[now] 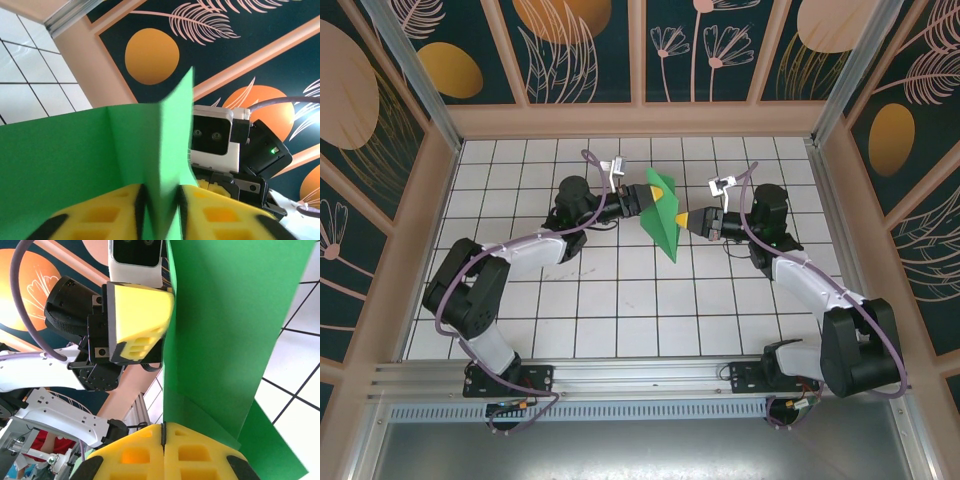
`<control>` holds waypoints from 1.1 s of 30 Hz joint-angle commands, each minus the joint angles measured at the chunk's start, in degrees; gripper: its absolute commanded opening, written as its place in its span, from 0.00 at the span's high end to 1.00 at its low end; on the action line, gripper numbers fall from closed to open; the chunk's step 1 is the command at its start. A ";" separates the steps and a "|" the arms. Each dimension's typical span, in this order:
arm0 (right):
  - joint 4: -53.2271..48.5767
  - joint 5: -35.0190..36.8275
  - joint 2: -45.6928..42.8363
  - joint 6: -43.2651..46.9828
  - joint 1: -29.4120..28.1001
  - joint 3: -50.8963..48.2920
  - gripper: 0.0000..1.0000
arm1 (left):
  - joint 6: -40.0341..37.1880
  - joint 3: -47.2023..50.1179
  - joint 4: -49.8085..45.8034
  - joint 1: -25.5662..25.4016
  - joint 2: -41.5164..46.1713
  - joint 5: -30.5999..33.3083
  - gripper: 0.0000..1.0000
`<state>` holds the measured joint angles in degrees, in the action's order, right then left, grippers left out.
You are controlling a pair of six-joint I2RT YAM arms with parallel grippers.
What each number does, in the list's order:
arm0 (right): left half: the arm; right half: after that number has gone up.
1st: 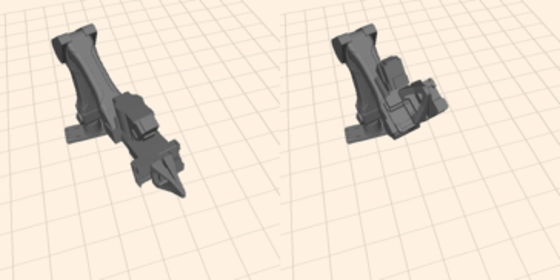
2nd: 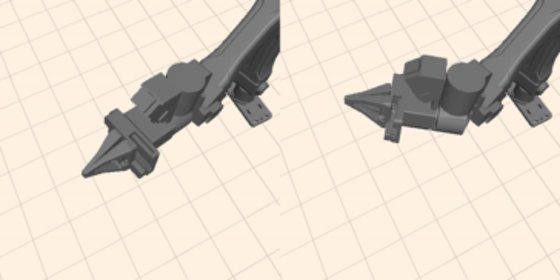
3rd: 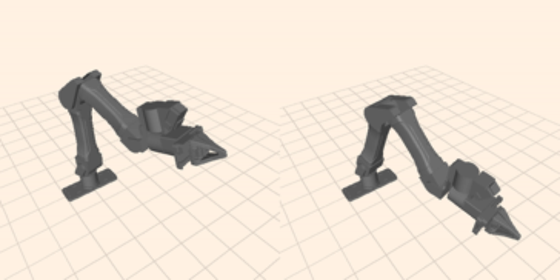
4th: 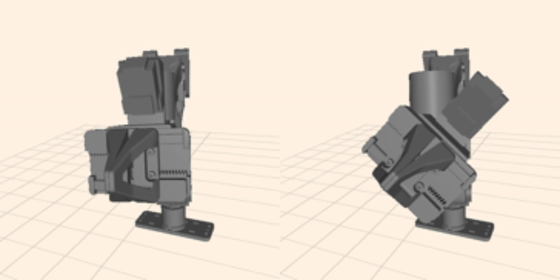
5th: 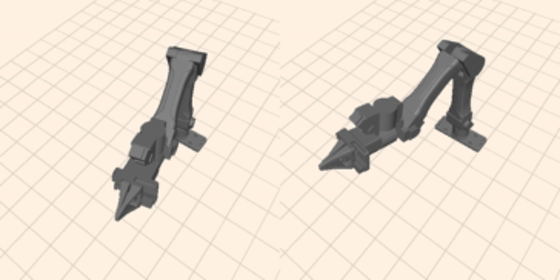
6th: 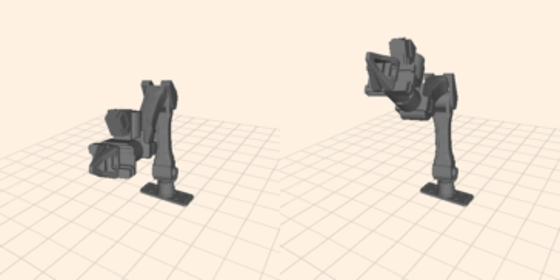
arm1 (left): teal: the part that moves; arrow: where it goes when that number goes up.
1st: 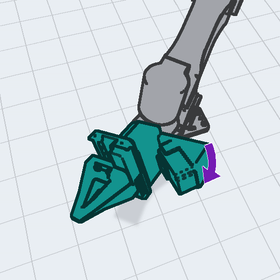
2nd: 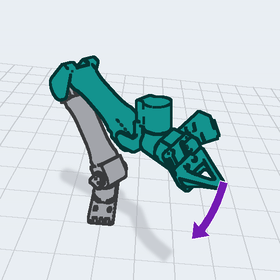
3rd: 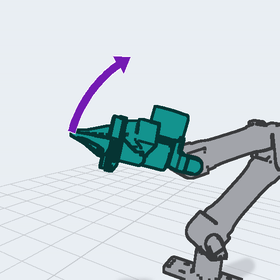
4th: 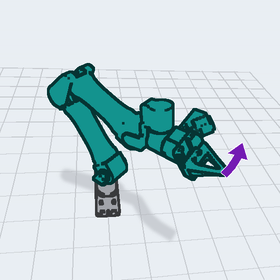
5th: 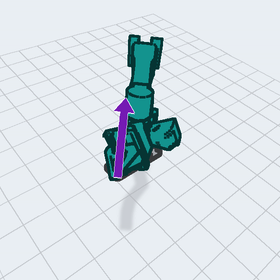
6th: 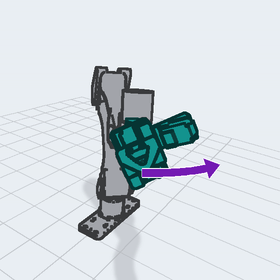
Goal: Fold a paper plane with a square sheet of paper (fold left side to right side)
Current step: Turn over the paper at the center of the table.
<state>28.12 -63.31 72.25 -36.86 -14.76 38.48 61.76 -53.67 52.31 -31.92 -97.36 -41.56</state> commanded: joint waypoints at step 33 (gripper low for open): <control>6.47 4.13 -6.78 -1.58 -5.13 -7.81 0.07 | 1.86 -3.62 2.90 -1.70 6.12 1.41 0.94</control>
<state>28.53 -58.52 63.92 -37.15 -18.68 28.16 62.72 -55.59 52.53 -33.17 -93.08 -39.86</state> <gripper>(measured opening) 0.939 0.069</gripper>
